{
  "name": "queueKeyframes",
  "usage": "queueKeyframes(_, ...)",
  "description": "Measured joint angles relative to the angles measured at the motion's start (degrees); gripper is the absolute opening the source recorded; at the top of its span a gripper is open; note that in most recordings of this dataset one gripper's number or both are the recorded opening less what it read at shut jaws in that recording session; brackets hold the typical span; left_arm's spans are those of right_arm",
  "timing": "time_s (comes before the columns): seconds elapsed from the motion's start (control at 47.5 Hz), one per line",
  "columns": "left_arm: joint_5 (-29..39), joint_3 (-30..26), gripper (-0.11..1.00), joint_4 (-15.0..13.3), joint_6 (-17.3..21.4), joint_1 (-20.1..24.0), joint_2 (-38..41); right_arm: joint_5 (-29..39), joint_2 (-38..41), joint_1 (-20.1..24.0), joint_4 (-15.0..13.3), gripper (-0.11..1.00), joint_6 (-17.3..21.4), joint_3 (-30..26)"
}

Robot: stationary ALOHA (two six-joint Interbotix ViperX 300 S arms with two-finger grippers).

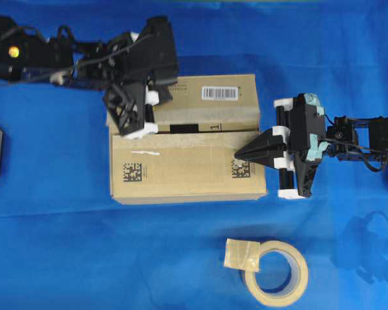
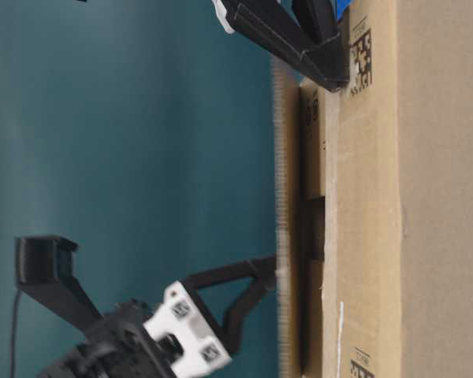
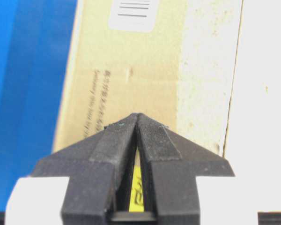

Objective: Close the cardboard box.
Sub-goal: 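Fold the back flap forward over the box with the left gripper, then press both grippers down along the closed flap seam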

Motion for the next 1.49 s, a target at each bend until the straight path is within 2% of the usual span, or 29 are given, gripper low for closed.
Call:
queueKeyframes(0.273, -8.0, 7.65, 0.0, 0.0, -4.39, -1.14, -1.05, -0.44, 0.0, -0.97, -0.09, 0.0, 0.0, 0.09)
queueKeyframes(0.421, -11.43, 9.84, 0.0, 0.0, -5.71, -1.32, -1.93, -0.62, 0.0, -1.85, -0.09, 0.0, 0.0, 0.0)
queueKeyframes(0.778, -13.71, 11.34, 0.0, 0.0, -5.71, -1.49, -2.64, -0.97, 0.0, -5.27, -0.09, 0.0, 0.0, 0.0)
queueKeyframes(1.262, -14.33, 11.51, 0.0, 0.0, -5.89, -1.67, -2.64, -0.97, 0.35, -5.63, -0.09, 0.0, 0.0, 0.35)
queueKeyframes(1.493, -19.78, 14.33, 0.0, -0.09, -5.98, -3.52, -4.04, -1.32, 1.41, -5.63, -0.09, 0.0, 0.0, 0.7)
